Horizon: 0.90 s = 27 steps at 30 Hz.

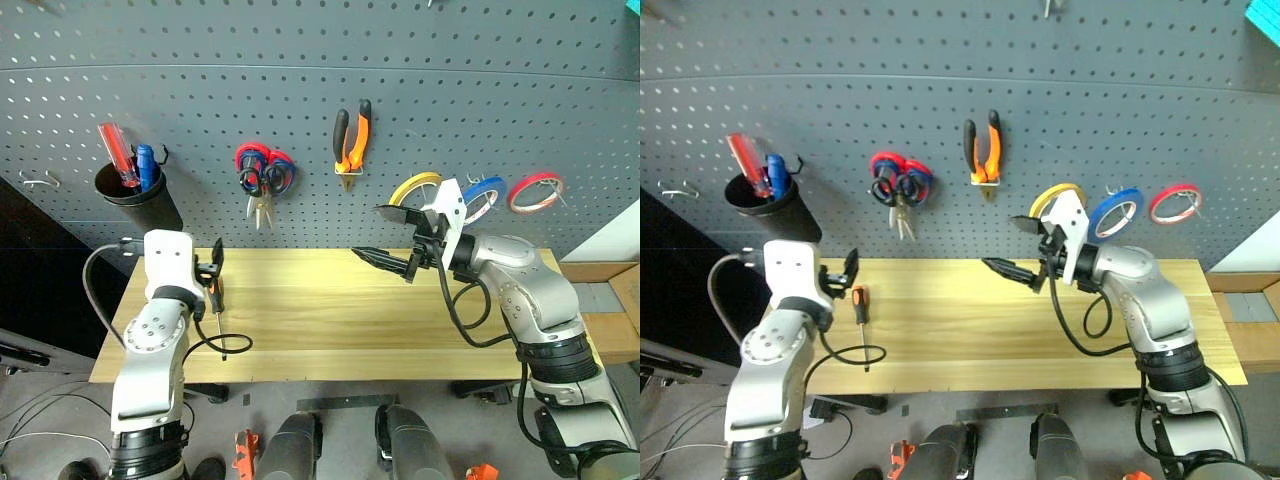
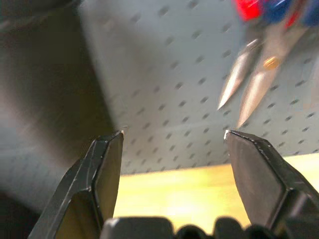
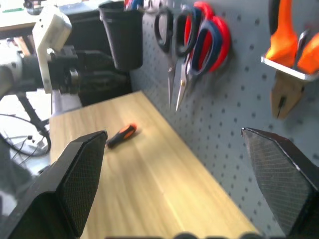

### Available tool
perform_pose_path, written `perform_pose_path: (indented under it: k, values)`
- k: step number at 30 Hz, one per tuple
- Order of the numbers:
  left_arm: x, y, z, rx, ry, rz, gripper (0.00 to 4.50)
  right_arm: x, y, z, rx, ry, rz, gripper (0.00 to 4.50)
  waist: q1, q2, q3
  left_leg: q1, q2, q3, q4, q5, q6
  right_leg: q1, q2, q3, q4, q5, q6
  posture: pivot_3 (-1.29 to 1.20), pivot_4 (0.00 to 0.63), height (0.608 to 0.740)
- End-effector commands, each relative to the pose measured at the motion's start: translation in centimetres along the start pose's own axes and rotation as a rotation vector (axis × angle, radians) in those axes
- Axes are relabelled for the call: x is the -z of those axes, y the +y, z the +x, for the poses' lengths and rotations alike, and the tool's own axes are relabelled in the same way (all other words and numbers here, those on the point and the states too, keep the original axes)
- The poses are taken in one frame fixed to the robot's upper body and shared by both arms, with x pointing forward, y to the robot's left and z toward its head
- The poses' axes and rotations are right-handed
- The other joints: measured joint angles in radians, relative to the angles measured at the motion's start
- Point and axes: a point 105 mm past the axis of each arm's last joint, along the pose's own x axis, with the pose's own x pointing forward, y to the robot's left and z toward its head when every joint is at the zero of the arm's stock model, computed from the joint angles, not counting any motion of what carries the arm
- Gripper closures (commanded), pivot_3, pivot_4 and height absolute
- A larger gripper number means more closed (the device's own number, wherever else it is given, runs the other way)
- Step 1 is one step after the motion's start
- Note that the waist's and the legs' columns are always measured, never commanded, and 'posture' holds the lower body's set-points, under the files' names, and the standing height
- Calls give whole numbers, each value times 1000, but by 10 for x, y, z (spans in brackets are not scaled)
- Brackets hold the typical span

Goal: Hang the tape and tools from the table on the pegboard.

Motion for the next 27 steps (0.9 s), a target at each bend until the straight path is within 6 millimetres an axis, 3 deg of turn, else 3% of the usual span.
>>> perform_pose_path:
  k: [1, 5, 13, 21, 27]
  values:
    - [16, 9, -13, -59, 86, -59, 1061, -1, 8, 3, -37, -4, -17, 0, 0, 0, 1, 0, 0, 0, 0, 0, 0, 0, 0, 0, 0, 0, 0, 65, 288, 740]
    - [40, 18, -13, -128, 242, -90, 1061, 5, 0, 10, 39, -19, -11, 0, 3, -4, 12, 0, 0, -2, 0, 0, 1, 1, 0, 0, 0, 0, 0, 70, 317, 740]
    - [69, 26, -9, -148, 391, -150, 1061, 13, 32, 24, -53, 1, -22, 0, 9, -3, 37, -1, 0, -2, -1, 0, 0, 0, 0, 0, 0, 0, 0, 87, 343, 740]
    - [90, 5, 7, -42, 479, -208, 1061, 12, 43, 29, -85, 2, -7, 0, 20, -4, 53, -1, 0, -3, -1, 0, 0, 0, 0, -1, -1, 0, 0, 88, 357, 740]
    - [94, -2, 19, -17, 514, -233, 1061, 23, 76, 23, -255, 94, -69, 0, 22, -5, 65, -2, 0, -3, -2, 1, -3, -1, -1, -1, -2, 0, 0, 71, 372, 740]
